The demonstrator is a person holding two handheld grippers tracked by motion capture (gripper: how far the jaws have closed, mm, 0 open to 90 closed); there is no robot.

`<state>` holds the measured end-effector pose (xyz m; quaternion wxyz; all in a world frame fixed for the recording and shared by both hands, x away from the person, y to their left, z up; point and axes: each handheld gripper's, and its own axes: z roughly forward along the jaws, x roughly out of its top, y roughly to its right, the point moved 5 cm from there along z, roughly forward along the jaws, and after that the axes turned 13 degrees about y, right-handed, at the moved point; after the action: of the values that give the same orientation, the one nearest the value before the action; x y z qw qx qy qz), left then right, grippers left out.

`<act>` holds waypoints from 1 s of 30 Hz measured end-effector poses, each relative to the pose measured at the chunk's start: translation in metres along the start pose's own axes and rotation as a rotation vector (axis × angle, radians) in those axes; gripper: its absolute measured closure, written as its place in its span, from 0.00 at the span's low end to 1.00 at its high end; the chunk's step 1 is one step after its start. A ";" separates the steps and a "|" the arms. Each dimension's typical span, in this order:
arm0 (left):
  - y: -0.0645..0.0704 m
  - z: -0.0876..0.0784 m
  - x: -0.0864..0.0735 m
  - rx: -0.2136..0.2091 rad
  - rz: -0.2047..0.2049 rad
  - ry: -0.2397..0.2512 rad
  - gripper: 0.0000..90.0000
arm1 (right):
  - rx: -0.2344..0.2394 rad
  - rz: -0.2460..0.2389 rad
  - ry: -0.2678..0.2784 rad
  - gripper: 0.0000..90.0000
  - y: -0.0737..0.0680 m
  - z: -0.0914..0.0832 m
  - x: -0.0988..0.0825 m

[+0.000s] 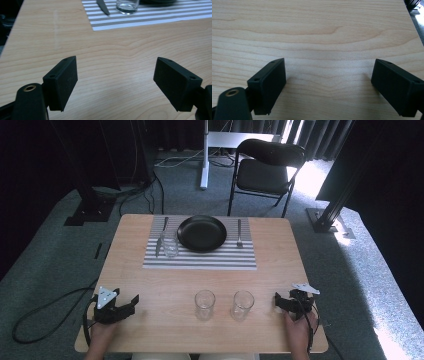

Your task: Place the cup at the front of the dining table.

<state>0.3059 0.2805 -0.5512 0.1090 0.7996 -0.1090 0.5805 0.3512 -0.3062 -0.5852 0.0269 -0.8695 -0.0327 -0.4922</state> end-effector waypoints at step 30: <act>-0.027 -0.035 -0.023 0.240 -0.045 -0.122 0.22 | 0.000 0.000 0.000 0.13 0.000 0.000 0.000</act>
<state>0.2752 0.3176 -0.5640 0.0188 0.8429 -0.0270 0.5370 0.3513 -0.3062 -0.5852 0.0269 -0.8694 -0.0327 -0.4922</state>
